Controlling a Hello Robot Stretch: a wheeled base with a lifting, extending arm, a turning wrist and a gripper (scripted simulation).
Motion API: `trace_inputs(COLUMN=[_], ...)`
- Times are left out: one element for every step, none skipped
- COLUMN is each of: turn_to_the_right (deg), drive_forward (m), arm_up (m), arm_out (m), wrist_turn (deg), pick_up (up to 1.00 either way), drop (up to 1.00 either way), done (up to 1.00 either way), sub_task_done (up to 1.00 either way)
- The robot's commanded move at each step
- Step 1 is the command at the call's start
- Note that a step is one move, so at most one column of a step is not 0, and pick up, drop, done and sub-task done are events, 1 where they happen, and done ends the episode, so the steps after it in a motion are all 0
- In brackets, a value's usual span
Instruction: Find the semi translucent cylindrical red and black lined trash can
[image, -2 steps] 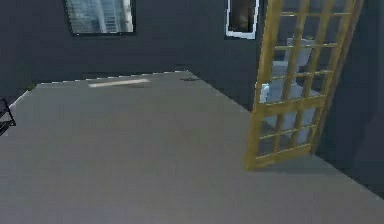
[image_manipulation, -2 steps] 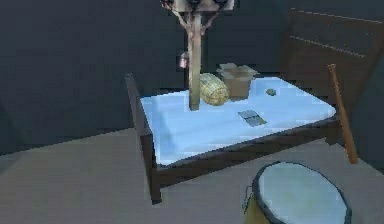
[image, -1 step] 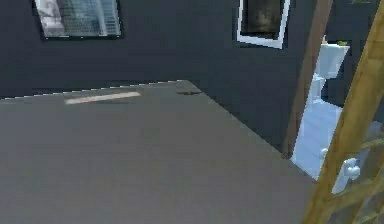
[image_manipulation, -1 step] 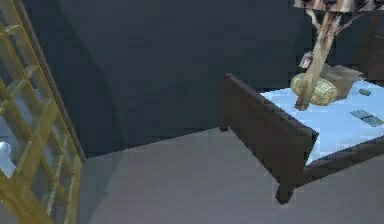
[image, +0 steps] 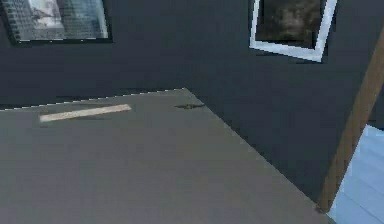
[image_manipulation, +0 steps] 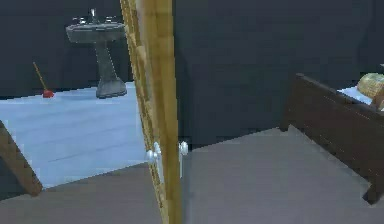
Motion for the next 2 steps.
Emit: trace_inputs(turn_to_the_right=[45.0,3.0], drive_forward=[0.0,0.0], arm_up=[0.0,0.0], arm_out=[0.0,0.0], wrist_turn=[0.0,0.0], pick_up=[0.0,0.0], drop=[0.0,0.0], done=[0.0,0.0], sub_task_done=[0.0,0.0])
